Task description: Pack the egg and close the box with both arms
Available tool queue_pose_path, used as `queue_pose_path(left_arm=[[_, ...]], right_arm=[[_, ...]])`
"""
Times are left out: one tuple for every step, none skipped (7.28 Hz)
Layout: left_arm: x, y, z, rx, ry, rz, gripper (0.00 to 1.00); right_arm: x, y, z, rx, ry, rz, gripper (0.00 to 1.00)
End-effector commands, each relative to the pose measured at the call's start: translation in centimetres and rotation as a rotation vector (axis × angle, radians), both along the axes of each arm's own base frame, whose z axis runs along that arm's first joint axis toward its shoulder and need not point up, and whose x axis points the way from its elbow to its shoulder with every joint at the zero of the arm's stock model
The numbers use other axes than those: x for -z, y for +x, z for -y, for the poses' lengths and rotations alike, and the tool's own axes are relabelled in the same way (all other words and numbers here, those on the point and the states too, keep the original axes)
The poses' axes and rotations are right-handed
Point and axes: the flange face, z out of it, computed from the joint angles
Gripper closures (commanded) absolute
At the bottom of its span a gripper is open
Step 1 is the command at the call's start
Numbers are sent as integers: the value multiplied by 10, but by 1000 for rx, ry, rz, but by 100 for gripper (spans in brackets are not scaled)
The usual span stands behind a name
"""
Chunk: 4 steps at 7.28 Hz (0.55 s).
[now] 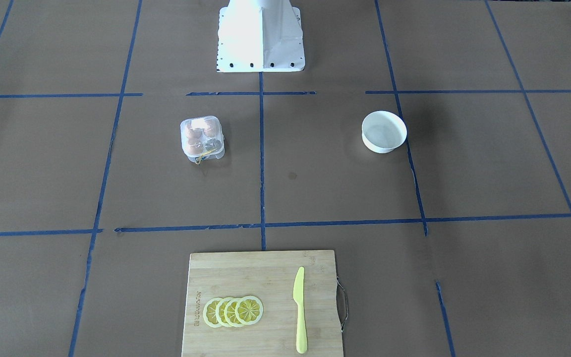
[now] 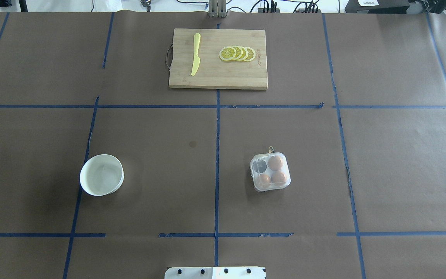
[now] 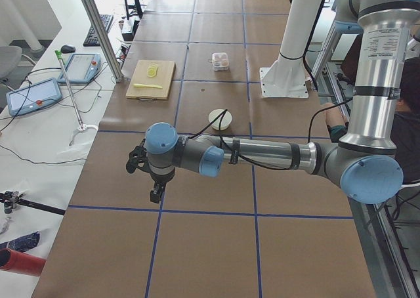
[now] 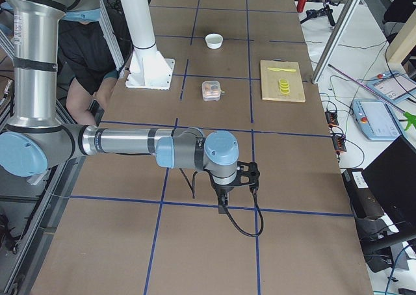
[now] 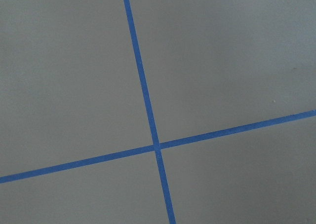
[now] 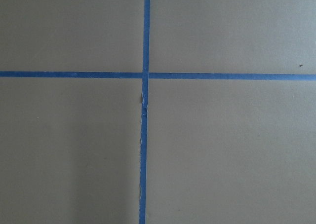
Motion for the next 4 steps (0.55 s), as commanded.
queue_pose_path(left_arm=[[-1,0,0,0,-1,0,0],[-1,0,0,0,-3,2,0],[-1,0,0,0,-3,0,0],[-1,0,0,0,-3,0,0]], right_arm=[[-15,-1,-3,6,-26,2,0],[-20,-2,-3,8,-35,3,0],[-20,-2,-3,10,-34,3,0],[-23,-4,-3,14,-40,4,0]])
